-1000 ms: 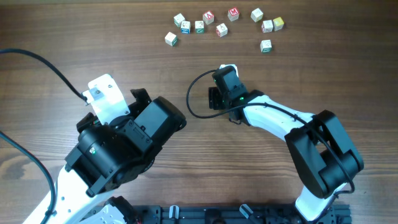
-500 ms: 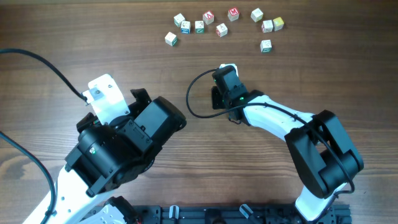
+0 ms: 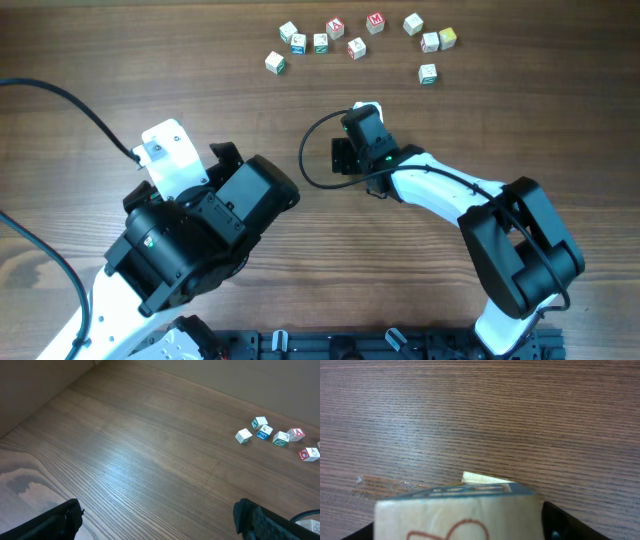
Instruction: Form a tower
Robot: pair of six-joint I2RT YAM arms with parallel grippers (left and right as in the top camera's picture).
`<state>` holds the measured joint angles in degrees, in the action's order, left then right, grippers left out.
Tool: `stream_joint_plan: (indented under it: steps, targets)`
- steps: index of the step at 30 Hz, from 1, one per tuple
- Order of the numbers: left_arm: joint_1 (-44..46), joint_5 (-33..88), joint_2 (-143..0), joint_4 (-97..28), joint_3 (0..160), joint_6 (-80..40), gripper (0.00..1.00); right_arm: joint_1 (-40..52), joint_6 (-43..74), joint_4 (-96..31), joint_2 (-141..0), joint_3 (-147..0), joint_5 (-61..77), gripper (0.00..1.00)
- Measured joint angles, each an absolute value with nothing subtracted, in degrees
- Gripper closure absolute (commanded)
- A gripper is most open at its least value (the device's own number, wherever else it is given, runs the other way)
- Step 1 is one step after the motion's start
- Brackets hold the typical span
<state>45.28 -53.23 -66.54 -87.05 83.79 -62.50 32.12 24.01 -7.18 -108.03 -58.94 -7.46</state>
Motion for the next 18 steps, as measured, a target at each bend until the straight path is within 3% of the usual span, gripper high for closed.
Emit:
stream_joint_plan:
  steps: [2,5,7,18]
  targets:
    - [45.3,-53.2,-66.5,-87.0,83.8,-62.5,0.0,32.1,24.0,-7.2,-108.0,-58.9,-7.3,0.18]
    - [45.3,-53.2,-66.5,-87.0,83.8,-62.5,0.0,32.1,24.2,-9.1,-108.0,-59.3,-6.9,0.05]
    - [45.3,-53.2,-66.5,-87.0,83.8,-62.5,0.0,32.1,25.1,-11.6,-108.0,-60.6,-6.6,0.02]
    - [45.3,-53.2,-66.5,-87.0,83.8,-62.5,0.0,37.3,33.0,-14.6,-108.0,-62.4,-13.3,0.01]
